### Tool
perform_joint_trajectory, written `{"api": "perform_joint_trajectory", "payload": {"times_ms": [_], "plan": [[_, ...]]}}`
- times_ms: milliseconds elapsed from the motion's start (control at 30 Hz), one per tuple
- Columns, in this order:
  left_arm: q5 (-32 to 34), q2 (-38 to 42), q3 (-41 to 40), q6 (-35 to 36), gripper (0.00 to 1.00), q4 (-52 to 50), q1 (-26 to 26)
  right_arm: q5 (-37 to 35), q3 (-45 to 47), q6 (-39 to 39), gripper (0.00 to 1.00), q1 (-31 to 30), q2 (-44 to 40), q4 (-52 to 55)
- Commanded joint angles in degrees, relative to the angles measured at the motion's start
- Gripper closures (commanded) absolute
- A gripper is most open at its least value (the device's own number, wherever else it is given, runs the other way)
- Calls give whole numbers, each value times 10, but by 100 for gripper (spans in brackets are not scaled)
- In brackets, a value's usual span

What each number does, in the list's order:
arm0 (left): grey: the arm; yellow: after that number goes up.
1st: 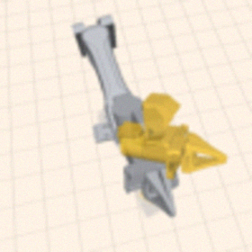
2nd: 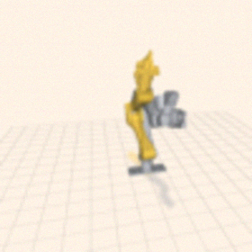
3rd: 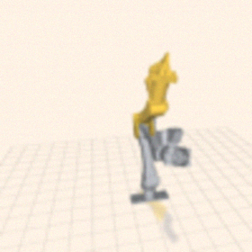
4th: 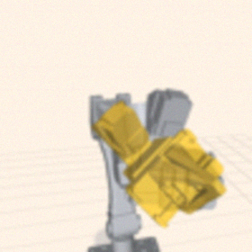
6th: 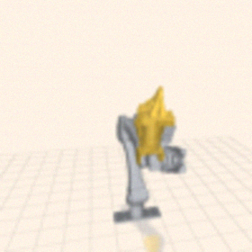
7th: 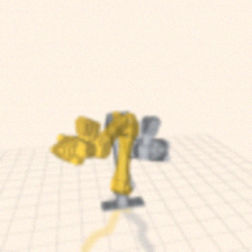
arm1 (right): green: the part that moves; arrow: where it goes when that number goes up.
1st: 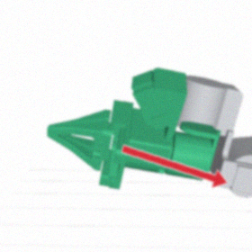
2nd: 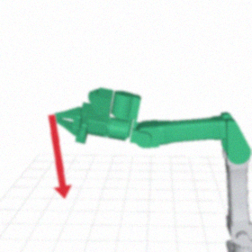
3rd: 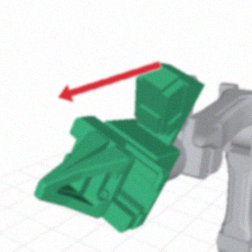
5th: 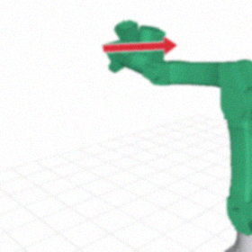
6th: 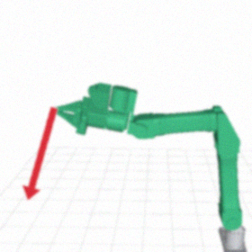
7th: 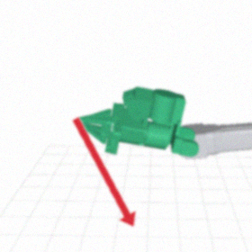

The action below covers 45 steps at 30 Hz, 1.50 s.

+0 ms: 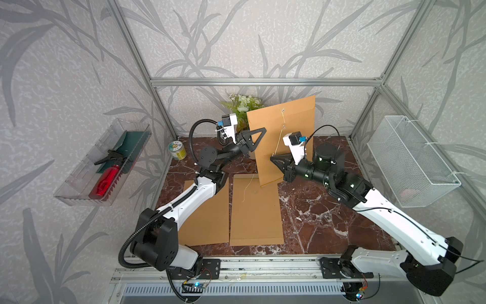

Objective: Open the file bag

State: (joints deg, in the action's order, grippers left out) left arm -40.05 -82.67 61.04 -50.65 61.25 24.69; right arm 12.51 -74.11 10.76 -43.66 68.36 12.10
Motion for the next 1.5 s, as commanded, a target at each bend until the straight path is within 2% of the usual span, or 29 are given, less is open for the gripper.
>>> {"api": "perform_joint_trajectory", "payload": {"times_ms": [0, 333, 1000, 1467], "plan": [[0, 24, 22, 15, 100, 8, -3, -25, 11, -14, 100, 0, -26, 16], [-3, 37, 18, 31, 100, -9, -3, -25, 23, -24, 100, 57, -70, 61], [-19, 64, 13, 62, 100, -56, -14, -18, 0, -59, 100, 155, -83, 124], [-46, 70, -1, 64, 100, -66, -18, -21, -58, -92, 100, 196, -78, 169]]}}
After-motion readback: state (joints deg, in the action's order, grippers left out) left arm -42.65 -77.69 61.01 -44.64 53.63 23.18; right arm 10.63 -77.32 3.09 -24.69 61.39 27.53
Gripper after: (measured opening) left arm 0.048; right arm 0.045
